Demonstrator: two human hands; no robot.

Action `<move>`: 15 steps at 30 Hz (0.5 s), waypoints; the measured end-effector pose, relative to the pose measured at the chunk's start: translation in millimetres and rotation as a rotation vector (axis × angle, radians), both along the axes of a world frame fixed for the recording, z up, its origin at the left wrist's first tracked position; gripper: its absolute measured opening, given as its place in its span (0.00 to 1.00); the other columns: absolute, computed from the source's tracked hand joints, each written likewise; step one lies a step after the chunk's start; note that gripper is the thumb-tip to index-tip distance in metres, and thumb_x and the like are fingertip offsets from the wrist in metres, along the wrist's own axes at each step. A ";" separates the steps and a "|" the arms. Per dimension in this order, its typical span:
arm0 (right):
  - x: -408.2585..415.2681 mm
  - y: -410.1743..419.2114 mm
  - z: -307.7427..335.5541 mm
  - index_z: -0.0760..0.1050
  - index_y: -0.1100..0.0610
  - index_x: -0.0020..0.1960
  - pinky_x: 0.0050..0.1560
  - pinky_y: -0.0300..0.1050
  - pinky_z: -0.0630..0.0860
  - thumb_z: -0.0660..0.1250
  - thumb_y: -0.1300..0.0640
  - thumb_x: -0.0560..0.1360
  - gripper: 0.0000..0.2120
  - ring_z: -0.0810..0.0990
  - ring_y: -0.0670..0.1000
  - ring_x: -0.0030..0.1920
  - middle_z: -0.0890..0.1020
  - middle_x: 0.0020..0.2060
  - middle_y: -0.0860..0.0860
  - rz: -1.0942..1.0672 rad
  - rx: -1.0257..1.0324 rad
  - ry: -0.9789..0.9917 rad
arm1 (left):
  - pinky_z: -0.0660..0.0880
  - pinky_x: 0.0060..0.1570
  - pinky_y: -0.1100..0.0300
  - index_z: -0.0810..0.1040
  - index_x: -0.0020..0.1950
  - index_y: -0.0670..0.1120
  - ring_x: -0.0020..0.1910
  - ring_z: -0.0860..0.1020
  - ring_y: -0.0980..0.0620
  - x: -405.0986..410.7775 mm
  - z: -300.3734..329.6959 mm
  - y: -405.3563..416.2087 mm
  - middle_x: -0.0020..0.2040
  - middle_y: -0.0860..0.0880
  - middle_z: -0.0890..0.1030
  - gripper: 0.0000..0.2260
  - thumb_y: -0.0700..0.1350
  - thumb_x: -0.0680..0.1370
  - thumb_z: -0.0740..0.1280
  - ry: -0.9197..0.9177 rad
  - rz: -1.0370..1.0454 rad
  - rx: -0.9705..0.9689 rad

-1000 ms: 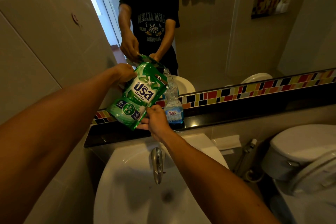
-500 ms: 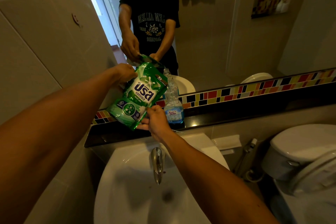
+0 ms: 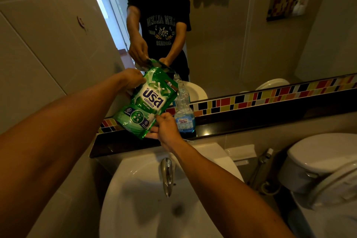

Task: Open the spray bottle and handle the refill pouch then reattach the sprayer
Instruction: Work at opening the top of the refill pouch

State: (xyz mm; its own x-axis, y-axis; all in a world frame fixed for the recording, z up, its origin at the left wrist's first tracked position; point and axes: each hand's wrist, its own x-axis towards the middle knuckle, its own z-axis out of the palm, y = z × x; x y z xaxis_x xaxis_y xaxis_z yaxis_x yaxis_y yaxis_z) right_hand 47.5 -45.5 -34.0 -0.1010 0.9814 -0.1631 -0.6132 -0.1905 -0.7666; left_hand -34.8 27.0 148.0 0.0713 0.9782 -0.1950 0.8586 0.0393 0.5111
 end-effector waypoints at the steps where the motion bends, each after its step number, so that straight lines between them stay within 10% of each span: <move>1: -0.2 0.1 -0.5 0.67 0.58 0.56 0.34 0.51 0.85 0.56 0.60 0.86 0.02 0.88 0.57 0.43 0.81 0.61 0.68 -0.002 0.001 -0.002 | 0.74 0.62 0.46 0.74 0.66 0.34 0.58 0.78 0.38 0.2 0.1 -0.1 0.63 0.35 0.78 0.16 0.43 0.84 0.60 0.000 0.001 0.008; 15: 0.4 -0.8 -2.1 0.67 0.57 0.56 0.35 0.50 0.85 0.56 0.60 0.86 0.02 0.88 0.55 0.42 0.82 0.58 0.66 -0.001 0.007 -0.010 | 0.76 0.58 0.44 0.74 0.64 0.34 0.54 0.78 0.38 -0.3 -0.4 -1.8 0.60 0.33 0.78 0.15 0.43 0.84 0.58 -0.006 0.004 -0.015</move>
State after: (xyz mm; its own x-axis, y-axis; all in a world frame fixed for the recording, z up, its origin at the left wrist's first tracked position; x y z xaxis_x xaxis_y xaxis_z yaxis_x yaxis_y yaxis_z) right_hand 47.9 -46.3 -36.1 -0.0987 0.9826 -0.1570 -0.6060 -0.1845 -0.7738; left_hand -35.1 25.2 147.6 0.0691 0.9754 -0.2092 0.8553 0.0500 0.5157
